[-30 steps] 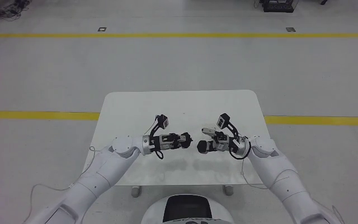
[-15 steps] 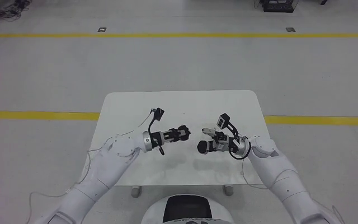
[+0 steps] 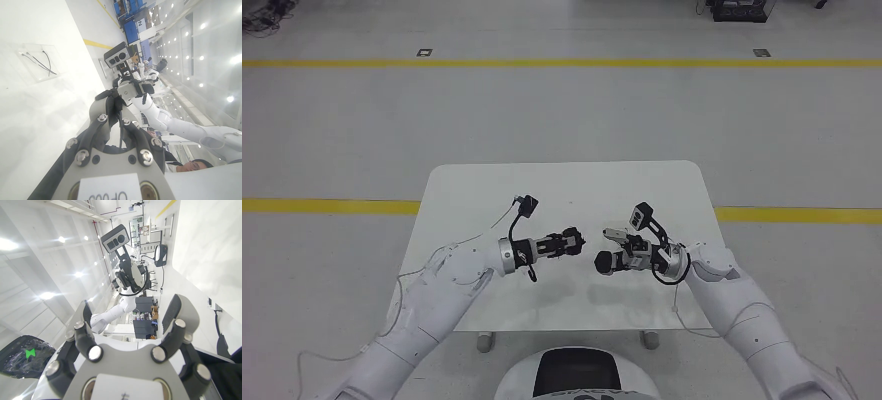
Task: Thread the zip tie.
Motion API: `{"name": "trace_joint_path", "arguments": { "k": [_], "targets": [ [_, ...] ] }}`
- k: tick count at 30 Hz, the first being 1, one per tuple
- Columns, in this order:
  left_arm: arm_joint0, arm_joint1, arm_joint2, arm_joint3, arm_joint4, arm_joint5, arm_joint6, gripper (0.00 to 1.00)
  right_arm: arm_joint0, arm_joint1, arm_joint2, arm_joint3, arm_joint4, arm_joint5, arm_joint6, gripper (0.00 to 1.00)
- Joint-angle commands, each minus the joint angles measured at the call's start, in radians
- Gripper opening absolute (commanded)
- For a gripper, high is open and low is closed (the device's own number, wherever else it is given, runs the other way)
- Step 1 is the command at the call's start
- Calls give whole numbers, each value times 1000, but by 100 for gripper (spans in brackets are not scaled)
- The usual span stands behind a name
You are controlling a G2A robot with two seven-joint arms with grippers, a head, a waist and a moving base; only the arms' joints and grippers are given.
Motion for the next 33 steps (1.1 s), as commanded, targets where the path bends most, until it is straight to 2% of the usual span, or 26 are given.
{"name": "trace_joint_path", "arguments": {
  "k": [1,3,5,8,12,16,19,22,27,29,32,33],
  "targets": [
    [0,0,0,0,0,0,0,0,0,0,0,0,0,0,0,100],
    [1,0,2,-2,12,0,16,0,0,0,0,0,0,0,0,100],
    [-2,1,-7,6,63,0,72,0,0,0,0,0,0,0,0,100],
    [7,2,-11,-12,129,0,133,0,0,0,0,0,0,0,0,100],
    [20,7,-14,-48,198,0,177,0,0,0,0,0,0,0,0,100],
    [32,16,7,-66,291,0,230,0,0,0,0,0,0,0,0,100],
    [28,26,32,-70,346,0,259,0,0,0,0,0,0,0,0,100],
    [20,38,60,-69,362,0,295,0,0,0,0,0,0,0,0,100],
    [1,56,97,-61,334,0,339,0,0,0,0,0,0,0,0,100],
    [-7,62,107,-56,285,0,348,0,0,0,0,0,0,0,0,100],
    [-18,68,106,-52,213,0,329,0,0,0,0,0,0,0,0,100],
    [-18,68,106,-52,213,0,329,0,0,0,0,0,0,0,0,100]
  ]
}}
